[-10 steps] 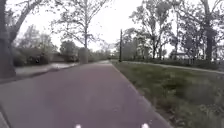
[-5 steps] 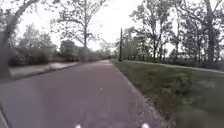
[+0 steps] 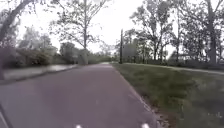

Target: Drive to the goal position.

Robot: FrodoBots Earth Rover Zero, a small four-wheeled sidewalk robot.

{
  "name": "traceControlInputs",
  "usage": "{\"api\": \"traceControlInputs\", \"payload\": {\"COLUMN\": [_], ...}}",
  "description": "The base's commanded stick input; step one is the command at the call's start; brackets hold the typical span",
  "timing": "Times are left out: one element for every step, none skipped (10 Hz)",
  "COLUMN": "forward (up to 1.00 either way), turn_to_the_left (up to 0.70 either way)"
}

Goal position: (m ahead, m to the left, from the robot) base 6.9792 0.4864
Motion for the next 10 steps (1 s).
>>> {"api": "traceControlInputs", "payload": {"forward": [1.0,1.0,1.0,1.0,1.0,1.0,1.0,1.0,1.0,1.0], "turn_to_the_left": [0.0,0.0,0.0,0.19,0.4,0.4,0.34,0.16,0.0,0.0]}}
